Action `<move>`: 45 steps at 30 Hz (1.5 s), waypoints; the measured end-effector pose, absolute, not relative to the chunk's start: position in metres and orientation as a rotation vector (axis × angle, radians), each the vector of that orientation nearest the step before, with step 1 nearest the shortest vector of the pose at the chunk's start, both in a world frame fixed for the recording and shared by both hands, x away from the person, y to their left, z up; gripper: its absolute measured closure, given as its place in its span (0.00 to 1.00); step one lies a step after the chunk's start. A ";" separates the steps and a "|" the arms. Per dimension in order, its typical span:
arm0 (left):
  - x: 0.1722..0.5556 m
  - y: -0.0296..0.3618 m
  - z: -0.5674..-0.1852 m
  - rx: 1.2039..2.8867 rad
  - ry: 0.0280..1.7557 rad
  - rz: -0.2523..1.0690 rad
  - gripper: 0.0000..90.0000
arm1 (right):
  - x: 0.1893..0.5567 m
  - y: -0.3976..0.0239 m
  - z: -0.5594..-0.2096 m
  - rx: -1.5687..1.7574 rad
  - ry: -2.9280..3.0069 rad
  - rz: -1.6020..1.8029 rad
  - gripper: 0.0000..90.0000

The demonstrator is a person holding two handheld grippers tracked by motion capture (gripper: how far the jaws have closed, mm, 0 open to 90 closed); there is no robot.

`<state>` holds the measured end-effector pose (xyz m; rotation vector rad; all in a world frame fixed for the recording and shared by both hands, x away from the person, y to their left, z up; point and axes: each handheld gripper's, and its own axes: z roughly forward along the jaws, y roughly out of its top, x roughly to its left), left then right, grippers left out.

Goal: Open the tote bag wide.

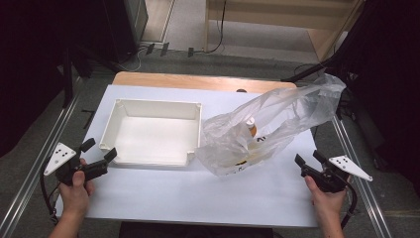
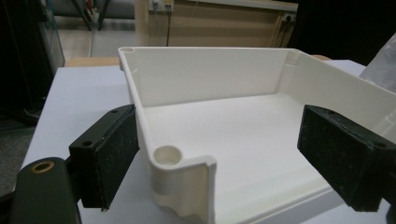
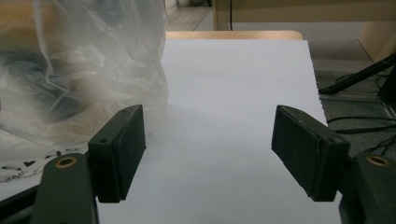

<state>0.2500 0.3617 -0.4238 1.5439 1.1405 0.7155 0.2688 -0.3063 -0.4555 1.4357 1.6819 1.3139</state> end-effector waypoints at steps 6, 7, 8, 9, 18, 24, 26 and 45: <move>0.246 0.341 -0.413 1.539 1.127 0.719 0.15 | 0.266 -0.295 -0.440 1.392 1.683 1.357 0.29; 0.245 0.337 -0.411 1.546 1.116 0.720 0.15 | 0.267 -0.292 -0.436 1.384 1.684 1.359 0.29; 0.243 0.331 -0.409 1.552 1.104 0.725 0.15 | 0.267 -0.289 -0.432 1.372 1.687 1.365 0.29; 0.242 0.325 -0.407 1.562 1.093 0.729 0.15 | 0.268 -0.286 -0.429 1.363 1.695 1.369 0.29; 0.243 0.269 -0.391 1.632 0.956 0.651 0.15 | 0.281 -0.258 -0.400 1.298 1.703 1.445 0.26; 0.247 0.246 -0.385 1.652 0.899 0.596 0.15 | 0.286 -0.252 -0.390 1.286 1.701 1.440 0.26; 0.247 0.242 -0.384 1.661 0.890 0.590 0.15 | 0.287 -0.251 -0.388 1.288 1.702 1.436 0.26; 0.254 0.160 -0.368 1.730 0.681 0.464 0.16 | 0.323 -0.245 -0.374 1.262 1.807 1.508 0.64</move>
